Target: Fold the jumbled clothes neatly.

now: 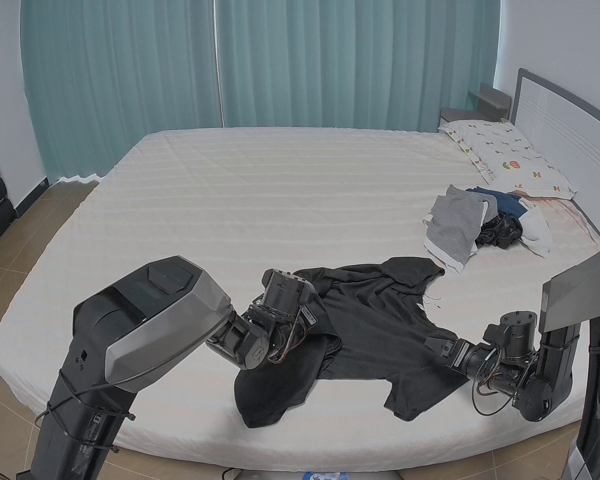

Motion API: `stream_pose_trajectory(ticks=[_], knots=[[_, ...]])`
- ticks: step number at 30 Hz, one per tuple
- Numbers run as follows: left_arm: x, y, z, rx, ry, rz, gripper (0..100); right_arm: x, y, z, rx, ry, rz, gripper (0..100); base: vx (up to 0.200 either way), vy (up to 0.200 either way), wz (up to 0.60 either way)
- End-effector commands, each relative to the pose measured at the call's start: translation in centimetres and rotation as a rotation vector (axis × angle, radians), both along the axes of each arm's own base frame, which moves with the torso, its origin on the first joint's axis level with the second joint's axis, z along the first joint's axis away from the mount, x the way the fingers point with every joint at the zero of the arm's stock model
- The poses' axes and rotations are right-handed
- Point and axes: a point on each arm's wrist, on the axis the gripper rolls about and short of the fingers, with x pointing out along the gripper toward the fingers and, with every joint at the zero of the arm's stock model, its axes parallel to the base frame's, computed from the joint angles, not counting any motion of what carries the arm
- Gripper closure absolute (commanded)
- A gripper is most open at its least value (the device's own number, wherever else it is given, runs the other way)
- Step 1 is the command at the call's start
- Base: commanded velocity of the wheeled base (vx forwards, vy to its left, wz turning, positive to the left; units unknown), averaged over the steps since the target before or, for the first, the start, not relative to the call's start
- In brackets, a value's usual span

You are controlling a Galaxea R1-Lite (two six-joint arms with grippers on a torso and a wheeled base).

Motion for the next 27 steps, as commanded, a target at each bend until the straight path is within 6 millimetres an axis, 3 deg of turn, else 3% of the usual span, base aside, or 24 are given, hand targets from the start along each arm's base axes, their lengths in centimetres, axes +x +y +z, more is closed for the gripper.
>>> stream_pose_trajectory(ticks=[1,7,8,14,21,27], knots=[[0.7,1.4,0.6,0.006,-0.014,0.051,100,-0.2,-0.1,0.1,0.007,0.002,-0.008,0,0.0,0.0,0.0],[2.6,5.0,3.4,-0.014,-0.062,0.142,100,-0.6,-0.3,0.0,0.002,0.02,-0.011,0,0.0,0.0,0.0],[3.3,6.6,4.5,-0.017,-0.075,0.175,100,-0.8,-0.4,-0.1,0.001,0.027,-0.011,0,0.0,0.0,0.0],[4.4,9.8,4.8,0.021,-0.052,0.189,100,-1.0,-0.3,-0.5,-0.006,0.047,-0.005,0,0.0,0.0,0.0],[4.1,9.7,4.3,0.02,-0.03,0.175,100,-1.0,0.4,-1.9,-0.02,0.085,0.021,0,0.0,0.0,0.0],[3.9,9.2,4.5,0.016,-0.031,0.165,100,-0.7,2.6,-3.2,-0.032,0.094,0.093,0,0.0,0.0,0.0]])
